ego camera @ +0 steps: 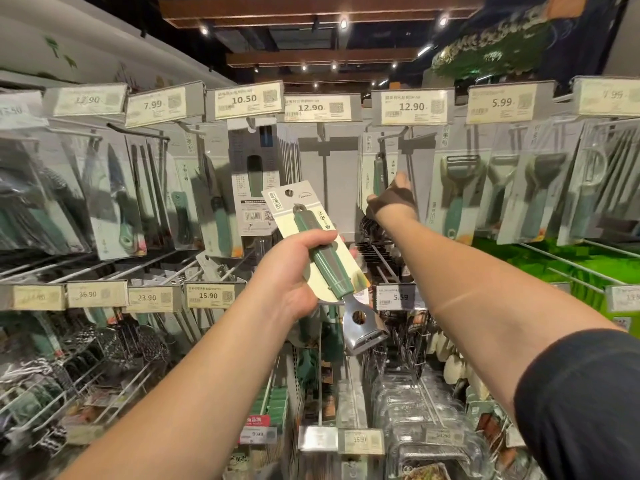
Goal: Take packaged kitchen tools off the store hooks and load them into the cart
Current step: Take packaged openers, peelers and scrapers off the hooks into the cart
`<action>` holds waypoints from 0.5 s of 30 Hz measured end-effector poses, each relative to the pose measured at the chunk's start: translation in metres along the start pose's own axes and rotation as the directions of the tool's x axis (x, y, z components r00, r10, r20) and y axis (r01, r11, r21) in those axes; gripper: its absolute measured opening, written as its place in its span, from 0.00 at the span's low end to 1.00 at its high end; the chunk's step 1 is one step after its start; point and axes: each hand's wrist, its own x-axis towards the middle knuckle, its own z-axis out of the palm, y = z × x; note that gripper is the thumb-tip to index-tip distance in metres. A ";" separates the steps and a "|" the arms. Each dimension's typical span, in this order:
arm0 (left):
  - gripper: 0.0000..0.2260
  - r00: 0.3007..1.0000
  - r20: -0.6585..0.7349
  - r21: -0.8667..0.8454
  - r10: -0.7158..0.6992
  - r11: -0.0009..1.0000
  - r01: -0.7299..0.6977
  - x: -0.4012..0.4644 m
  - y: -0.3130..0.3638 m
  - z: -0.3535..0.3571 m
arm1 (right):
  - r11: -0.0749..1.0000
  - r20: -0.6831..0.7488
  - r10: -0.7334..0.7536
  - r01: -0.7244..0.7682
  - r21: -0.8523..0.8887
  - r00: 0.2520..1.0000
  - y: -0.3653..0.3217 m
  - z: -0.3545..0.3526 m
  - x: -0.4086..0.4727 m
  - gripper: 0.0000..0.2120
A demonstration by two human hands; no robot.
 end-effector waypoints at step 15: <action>0.06 1.000 0.003 0.020 0.011 1.000 -0.011 -0.001 -0.003 0.004 | 0.999 0.011 0.031 -0.031 -0.034 0.999 0.006 -0.002 -0.003 0.38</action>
